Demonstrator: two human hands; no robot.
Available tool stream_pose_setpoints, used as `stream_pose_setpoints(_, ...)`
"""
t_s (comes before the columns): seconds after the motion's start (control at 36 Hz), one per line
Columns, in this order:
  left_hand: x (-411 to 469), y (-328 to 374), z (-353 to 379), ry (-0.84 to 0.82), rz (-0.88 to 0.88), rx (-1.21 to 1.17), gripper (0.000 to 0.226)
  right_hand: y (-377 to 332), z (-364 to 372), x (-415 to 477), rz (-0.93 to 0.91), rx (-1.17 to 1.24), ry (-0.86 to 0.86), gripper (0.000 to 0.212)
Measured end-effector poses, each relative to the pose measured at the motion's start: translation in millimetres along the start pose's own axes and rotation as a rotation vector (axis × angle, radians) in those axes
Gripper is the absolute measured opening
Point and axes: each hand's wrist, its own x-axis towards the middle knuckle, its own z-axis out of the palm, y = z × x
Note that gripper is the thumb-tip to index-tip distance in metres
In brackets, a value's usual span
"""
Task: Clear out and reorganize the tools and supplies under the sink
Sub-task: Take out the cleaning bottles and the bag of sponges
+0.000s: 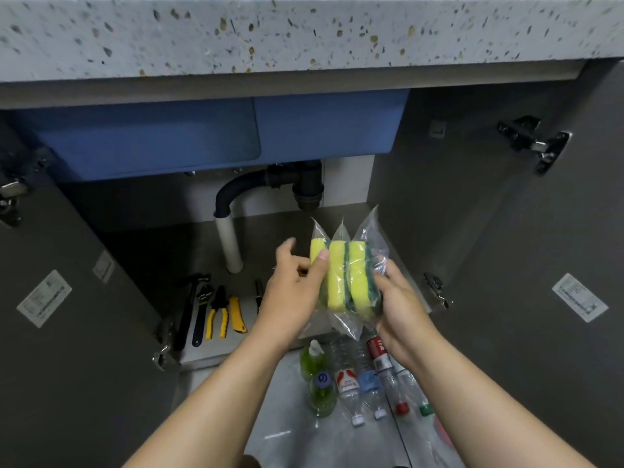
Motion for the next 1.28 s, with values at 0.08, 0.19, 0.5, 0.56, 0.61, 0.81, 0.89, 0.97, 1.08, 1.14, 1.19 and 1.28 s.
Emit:
stream_pose_setpoints(0.08,0,-1,-2,-0.064,-0.009,-0.181,0.033,-3,3,-3,-0.021,0.048,-0.063,0.032)
stream_pose_setpoints(0.19,-2,4,0,-0.057,-0.010,-0.320,0.043,-2,12,-10,-0.043,0.074,-0.140,0.035)
stream_pose_setpoints(0.5,-4,8,2,-0.098,-0.081,-0.369,0.045,-3,13,-10,-0.200,-0.194,-0.010,0.031)
stream_pose_setpoints(0.56,-3,8,2,-0.105,-0.069,-0.353,0.043,1,12,-9,-0.225,-0.242,0.024,0.033)
stream_pose_setpoints(0.61,-3,8,3,-0.125,-0.072,-0.360,0.041,2,12,-8,-0.242,-0.271,0.049,0.038)
stream_pose_setpoints(0.81,-2,6,8,-0.149,-0.059,-0.347,0.039,1,9,-7,-0.230,-0.305,0.011,0.036)
stream_pose_setpoints(0.89,-2,7,12,-0.106,-0.033,-0.313,0.038,2,10,-7,-0.222,-0.310,-0.020,0.037)
stream_pose_setpoints(0.97,-2,8,16,0.021,0.000,-0.132,0.031,4,10,-9,-0.224,-0.330,-0.022,0.040)
stream_pose_setpoints(1.08,-3,15,18,0.019,-0.004,-0.027,0.032,4,11,-12,-0.291,-0.403,0.034,0.041)
stream_pose_setpoints(1.14,-6,19,21,-0.078,-0.051,-0.109,0.059,0,10,-16,-0.341,-0.506,0.088,0.047)
stream_pose_setpoints(1.19,-9,22,25,-0.116,-0.062,-0.080,0.087,-3,6,-19,-0.388,-0.614,0.098,0.051)
stream_pose_setpoints(1.28,-10,22,29,-0.122,-0.064,-0.126,0.090,-14,-4,-26,-0.406,-0.613,0.057,0.056)
